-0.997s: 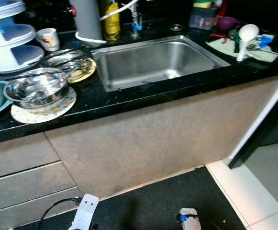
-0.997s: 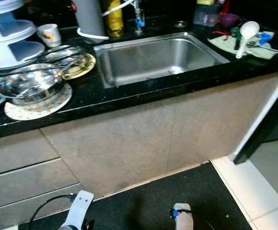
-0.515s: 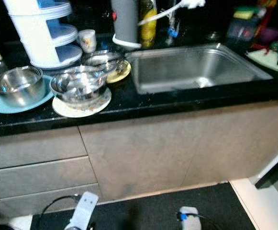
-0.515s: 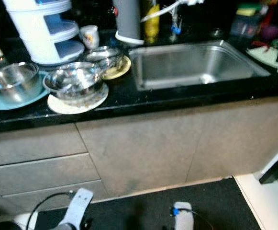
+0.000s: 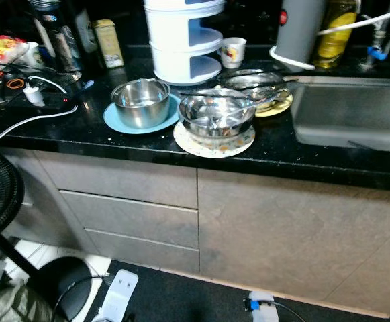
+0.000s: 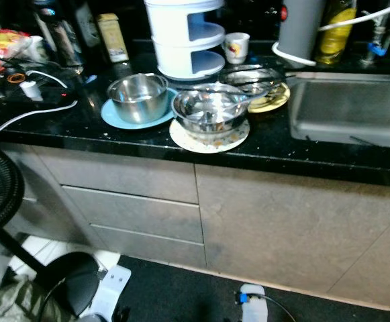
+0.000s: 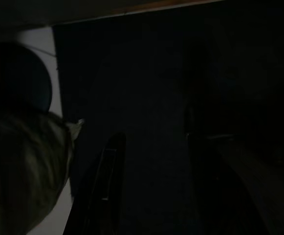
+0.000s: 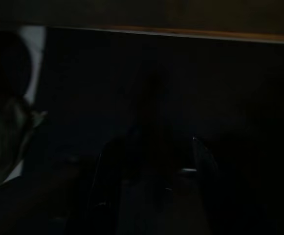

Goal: Kitchen organization

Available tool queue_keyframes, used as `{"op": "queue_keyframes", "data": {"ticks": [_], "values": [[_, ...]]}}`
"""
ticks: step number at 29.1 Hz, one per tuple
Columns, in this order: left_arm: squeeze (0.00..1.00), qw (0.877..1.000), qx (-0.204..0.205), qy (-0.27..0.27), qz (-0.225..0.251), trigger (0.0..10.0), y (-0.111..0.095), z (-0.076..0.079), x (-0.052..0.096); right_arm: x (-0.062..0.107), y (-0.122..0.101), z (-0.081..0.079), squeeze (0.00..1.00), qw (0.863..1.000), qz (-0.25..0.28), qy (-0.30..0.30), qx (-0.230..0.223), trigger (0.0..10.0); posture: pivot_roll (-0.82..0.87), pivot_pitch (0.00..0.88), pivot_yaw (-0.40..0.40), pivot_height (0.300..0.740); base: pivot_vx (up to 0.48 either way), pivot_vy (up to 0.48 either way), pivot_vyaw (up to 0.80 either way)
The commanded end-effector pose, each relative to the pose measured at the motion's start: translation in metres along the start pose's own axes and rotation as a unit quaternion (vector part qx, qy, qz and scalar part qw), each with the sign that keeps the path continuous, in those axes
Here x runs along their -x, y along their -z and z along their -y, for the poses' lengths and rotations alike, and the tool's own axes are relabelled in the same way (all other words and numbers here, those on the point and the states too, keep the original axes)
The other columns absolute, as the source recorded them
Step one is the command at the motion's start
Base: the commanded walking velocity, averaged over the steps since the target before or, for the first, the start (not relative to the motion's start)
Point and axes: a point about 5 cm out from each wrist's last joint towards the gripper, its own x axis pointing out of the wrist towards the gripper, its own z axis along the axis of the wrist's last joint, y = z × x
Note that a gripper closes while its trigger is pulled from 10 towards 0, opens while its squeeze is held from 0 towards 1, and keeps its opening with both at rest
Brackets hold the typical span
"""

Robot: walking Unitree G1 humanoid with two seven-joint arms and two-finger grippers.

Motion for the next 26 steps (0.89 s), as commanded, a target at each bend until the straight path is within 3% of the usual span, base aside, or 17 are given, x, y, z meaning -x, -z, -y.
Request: {"op": "queue_keyframes", "data": {"ticks": [1,9,13,16,26], "values": [[0.0,1.0,-0.001,0.003,-0.017,10.0,0.007,-0.0004,0.0011,0.0023,0.0106,-0.0001,0.0,1.0,-0.021,0.002,-0.001,10.0,-0.05,0.166,0.035,0.74,0.0,0.0,0.0],[0.0,0.999,-0.008,0.007,-0.034,10.0,0.011,0.0008,0.0012,0.0029,0.0122,0.0005,0.0,1.0,-0.024,0.001,0.002,10.0,-0.05,0.161,0.032,0.74,0.0,-0.333,0.0],[0.0,0.999,0.007,0.005,-0.033,10.0,0.011,0.0006,0.001,0.0028,0.0114,0.0012,0.0,1.0,-0.023,0.001,0.003,10.0,-0.06,0.152,0.031,0.74,0.0,0.0,0.0],[0.0,0.999,-0.012,0.019,-0.028,10.0,0.01,0.0031,0.0009,0.0028,0.0112,0.0011,0.0,1.0,-0.022,0.002,0.002,10.0,-0.06,0.149,0.031,0.74,0.0,0.0,0.0],[0.0,1.0,-0.006,0.017,-0.024,10.0,0.0076,0.0047,-0.0002,0.0024,0.0097,0.0009,0.0,1.0,-0.018,0.004,0.004,10.0,-0.07,0.138,0.032,0.74,0.0,0.0,0.0]]}}
